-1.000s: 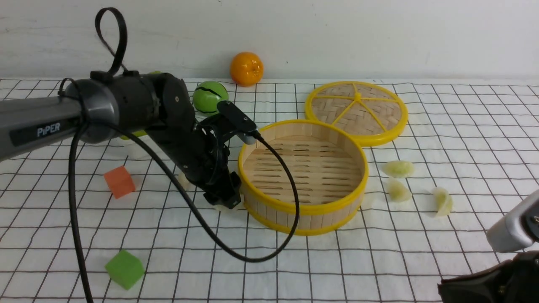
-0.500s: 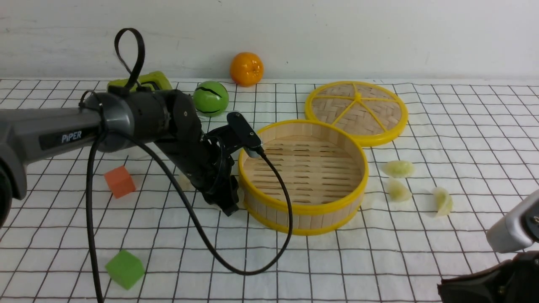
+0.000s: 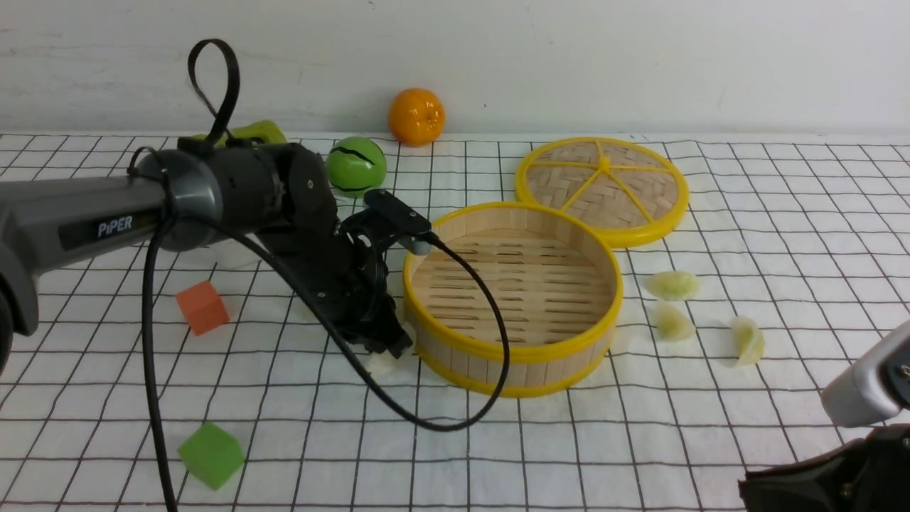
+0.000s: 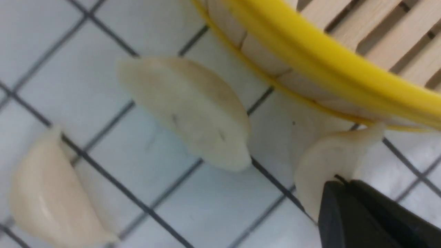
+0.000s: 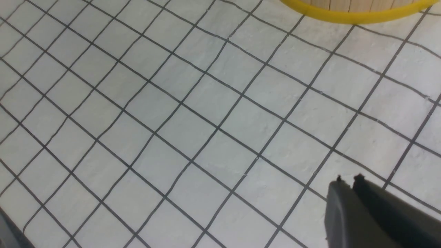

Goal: Put the dumplings into the steamer on the table with the white tablecloth.
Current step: 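Reach for and grasp a dumpling on the table with the left gripper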

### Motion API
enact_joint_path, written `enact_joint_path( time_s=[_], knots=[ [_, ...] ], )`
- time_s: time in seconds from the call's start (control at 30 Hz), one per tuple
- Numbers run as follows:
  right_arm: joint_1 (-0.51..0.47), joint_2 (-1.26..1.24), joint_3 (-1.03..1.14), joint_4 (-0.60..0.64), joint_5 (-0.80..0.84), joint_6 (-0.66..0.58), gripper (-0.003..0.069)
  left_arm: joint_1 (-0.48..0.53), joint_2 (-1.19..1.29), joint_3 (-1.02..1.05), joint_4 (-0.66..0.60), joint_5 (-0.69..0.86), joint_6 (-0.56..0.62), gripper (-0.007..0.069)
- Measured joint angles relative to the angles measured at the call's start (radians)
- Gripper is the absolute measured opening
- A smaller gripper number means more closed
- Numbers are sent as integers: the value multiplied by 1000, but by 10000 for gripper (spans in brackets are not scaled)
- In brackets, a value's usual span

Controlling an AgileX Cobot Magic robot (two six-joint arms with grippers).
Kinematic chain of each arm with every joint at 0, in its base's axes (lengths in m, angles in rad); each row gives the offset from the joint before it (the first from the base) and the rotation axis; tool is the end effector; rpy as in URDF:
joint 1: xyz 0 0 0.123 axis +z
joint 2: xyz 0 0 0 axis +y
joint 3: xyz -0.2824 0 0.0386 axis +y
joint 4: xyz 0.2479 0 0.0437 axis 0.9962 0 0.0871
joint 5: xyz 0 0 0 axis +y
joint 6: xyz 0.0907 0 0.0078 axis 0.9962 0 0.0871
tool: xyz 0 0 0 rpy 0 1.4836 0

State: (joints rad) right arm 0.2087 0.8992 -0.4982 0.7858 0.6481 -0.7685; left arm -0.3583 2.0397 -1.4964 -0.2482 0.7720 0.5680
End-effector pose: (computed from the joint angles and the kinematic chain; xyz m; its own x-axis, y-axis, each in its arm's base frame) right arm 0.1453 0.0706 0.2522 -0.6569 -0.2269 -0.7190 -0.5416 0.8054 0.2407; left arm 0.3955 -0.1648 0.1827 -0.6596 0.6454 -0.3853 0.7040 0.7101 -0.0158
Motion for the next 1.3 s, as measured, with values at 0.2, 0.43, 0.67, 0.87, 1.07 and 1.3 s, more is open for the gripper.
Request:
enact_joint_path(
  time_s=[0.2, 0.43, 0.67, 0.87, 1.07, 1.3],
  knots=[
    [0, 0, 0, 0, -1, 0, 36, -1, -10, -20, 0, 133, -194, -13],
    [0, 0, 0, 0, -8, 0, 38, -1, -30, -31, 4, 149, -319, -13],
    [1, 0, 0, 0, -8, 0, 41, -1, -22, -31, 14, 64, -374, 116],
    [1, 0, 0, 0, -8, 0, 41, -1, 19, -31, 18, -3, -405, 363],
    [1, 0, 0, 0, -8, 0, 41, -1, 45, -31, 18, -33, -402, 310],
    [1, 0, 0, 0, -8, 0, 46, -1, 48, -33, 9, -22, -402, 204]
  ],
)
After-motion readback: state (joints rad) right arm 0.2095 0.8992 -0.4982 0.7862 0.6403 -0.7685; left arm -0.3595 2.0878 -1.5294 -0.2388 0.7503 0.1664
